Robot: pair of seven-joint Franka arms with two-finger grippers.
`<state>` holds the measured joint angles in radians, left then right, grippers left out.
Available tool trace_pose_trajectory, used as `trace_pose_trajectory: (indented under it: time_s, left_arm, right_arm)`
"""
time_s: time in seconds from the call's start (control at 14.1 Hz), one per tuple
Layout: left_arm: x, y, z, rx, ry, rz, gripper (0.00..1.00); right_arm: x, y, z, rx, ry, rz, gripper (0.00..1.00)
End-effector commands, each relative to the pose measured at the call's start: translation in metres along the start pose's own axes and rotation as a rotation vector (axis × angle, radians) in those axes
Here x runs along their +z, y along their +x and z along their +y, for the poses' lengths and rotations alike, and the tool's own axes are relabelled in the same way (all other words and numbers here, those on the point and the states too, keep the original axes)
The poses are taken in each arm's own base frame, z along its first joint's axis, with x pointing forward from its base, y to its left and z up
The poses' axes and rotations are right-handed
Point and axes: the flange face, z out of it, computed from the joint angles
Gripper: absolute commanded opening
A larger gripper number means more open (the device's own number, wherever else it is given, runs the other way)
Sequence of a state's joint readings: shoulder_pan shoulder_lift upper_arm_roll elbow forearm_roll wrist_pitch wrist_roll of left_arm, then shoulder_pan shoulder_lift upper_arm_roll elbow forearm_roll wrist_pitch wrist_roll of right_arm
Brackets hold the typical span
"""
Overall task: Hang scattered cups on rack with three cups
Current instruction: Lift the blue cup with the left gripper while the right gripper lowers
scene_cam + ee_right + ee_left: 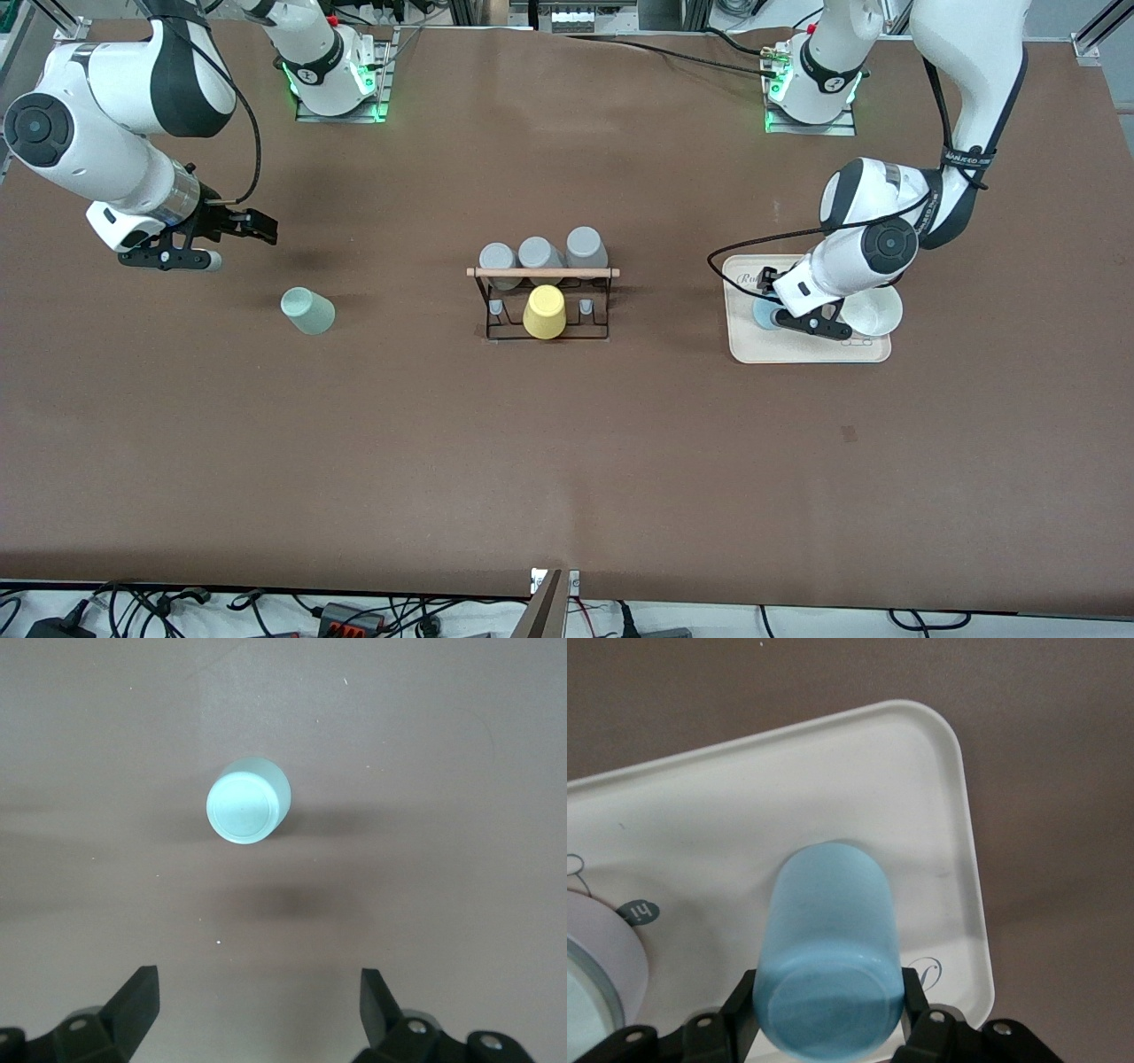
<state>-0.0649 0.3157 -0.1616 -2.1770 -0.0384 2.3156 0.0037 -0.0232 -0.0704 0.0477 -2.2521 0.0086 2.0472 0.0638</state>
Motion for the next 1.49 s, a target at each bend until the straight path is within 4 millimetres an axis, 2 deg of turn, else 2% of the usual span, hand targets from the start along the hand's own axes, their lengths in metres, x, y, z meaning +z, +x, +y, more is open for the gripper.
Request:
trace_pose_trajectory:
  time_s: [0.0,0.21,0.42,0.57,0.64,0.78,0.92,1.06,1.2,1.42]
  left_arm:
    - [-0.032,0.013,0.003,0.003,-0.013,-0.004,0.26]
    - [-0.102,0.046,0.007,0.011,-0.019,0.01,0.24]
    - [-0.146,0.084,0.012,0.021,-0.03,0.057,0.24]
    - [-0.16,0.104,0.029,0.048,-0.038,0.08,0.24]
    - [-0.167,0.11,0.033,0.055,-0.044,0.096,0.24]
    - [-0.173,0.117,0.054,0.081,-0.05,0.116,0.24]
    - [-0.179,0.119,0.09,0.115,-0.072,0.132,0.25]
    - [-0.183,0.118,0.114,0.103,-0.124,0.138,0.25]
    - [-0.194,0.118,0.148,0.148,-0.121,0.164,0.25]
    - [-0.205,0.115,0.191,0.194,-0.125,0.192,0.25]
  right_arm:
    - [0.002,-0.002,-0.002,-0.018,-0.007,0.011,1.0]
    - [0.002,-0.002,-0.002,-0.019,-0.007,0.011,1.0]
    - [0.001,-0.002,-0.002,-0.018,-0.006,0.014,1.0]
    - [0.002,-0.001,-0.001,-0.016,-0.006,0.014,1.0]
    - [0.002,0.0,-0.001,-0.016,-0.006,0.023,1.0]
    - [0.007,0.003,-0.004,-0.021,-0.004,0.041,1.0]
    - [0.027,0.012,-0.004,-0.023,-0.001,0.073,1.0]
    - [0.051,0.02,-0.004,-0.023,0.004,0.113,1.0]
    - [0.072,0.025,-0.021,-0.055,0.006,0.139,1.0]
    - [0.102,0.034,-0.029,-0.114,0.004,0.141,1.0]
